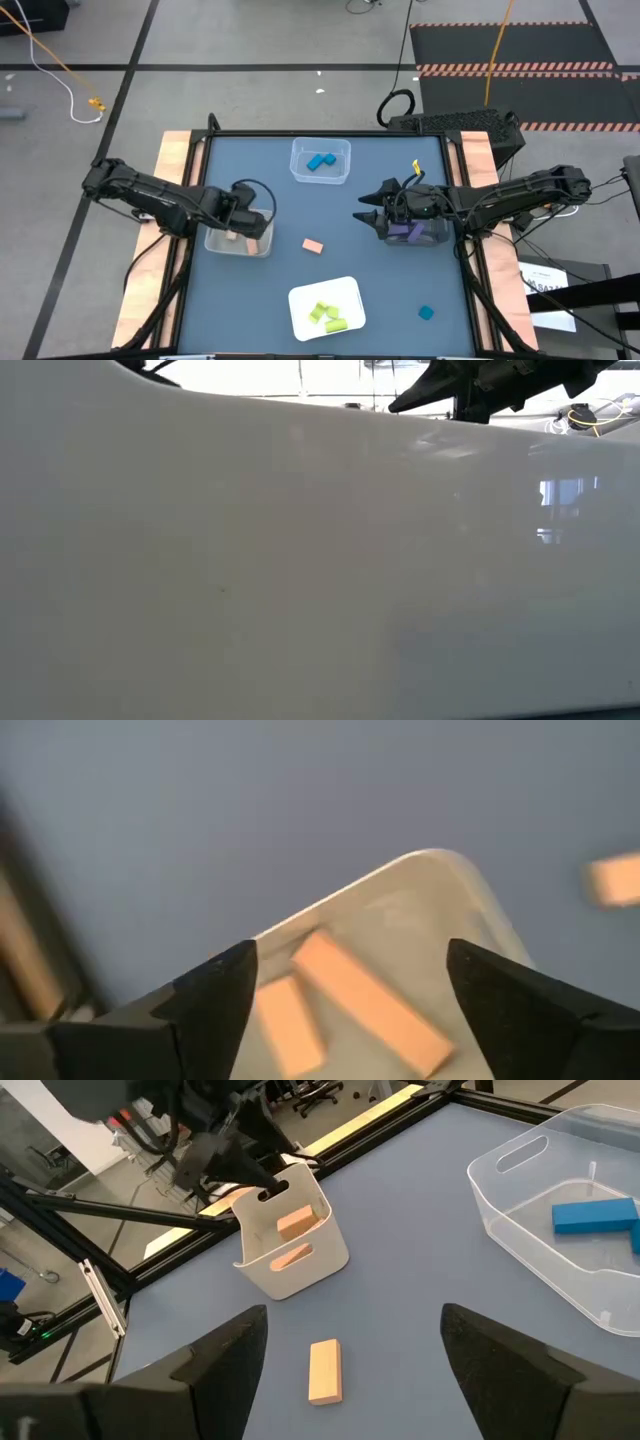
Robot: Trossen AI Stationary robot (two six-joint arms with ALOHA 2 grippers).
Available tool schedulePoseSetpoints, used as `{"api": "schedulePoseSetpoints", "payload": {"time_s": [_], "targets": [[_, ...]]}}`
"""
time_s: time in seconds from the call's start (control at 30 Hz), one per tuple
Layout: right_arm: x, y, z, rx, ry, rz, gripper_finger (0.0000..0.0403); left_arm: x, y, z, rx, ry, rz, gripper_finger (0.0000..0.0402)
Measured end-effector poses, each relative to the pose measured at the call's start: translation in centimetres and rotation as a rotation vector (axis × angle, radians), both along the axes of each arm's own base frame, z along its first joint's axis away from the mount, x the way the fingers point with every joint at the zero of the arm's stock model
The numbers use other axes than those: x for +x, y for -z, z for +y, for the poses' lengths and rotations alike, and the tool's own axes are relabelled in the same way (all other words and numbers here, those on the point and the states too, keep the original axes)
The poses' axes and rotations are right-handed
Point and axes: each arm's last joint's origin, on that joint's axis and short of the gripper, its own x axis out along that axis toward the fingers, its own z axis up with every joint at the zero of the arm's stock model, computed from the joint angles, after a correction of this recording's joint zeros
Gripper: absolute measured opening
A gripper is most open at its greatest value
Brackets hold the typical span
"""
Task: Sort & place blocks by color
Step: Put the wooden block into the gray bin
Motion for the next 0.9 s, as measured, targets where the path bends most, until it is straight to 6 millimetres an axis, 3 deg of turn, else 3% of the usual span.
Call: {"api": "schedulePoseSetpoints", "payload": {"time_s": [0.17, 0.37, 0.5, 0.63, 0.9], "targets": [[0.0, 0.0, 0.0, 0.000, 0.000, 0.000, 0.0286, 2.6, -0.6, -0.5, 0.074, 0.402, -0.123, 0.0280], [0.0, 0.0, 0.0, 0.000, 0.000, 0.000, 0.0286, 5.5, -2.0, -1.3, 0.306, 0.905, -0.248, 0.0241], [0.0, 0.0, 0.0, 0.000, 0.000, 0.000, 0.0286, 7.3, -2.1, -1.6, 0.435, 1.084, -0.295, 0.0233], [0.0, 0.0, 0.0, 0.000, 0.000, 0.000, 0.0286, 9.0, -0.4, -1.4, 0.413, 1.110, -0.278, 0.0232], [0.0, 0.0, 0.0, 0.000, -0.001, -0.001, 0.0286, 12.0, 5.6, -1.0, 0.235, 1.155, -0.153, 0.0232]]}}
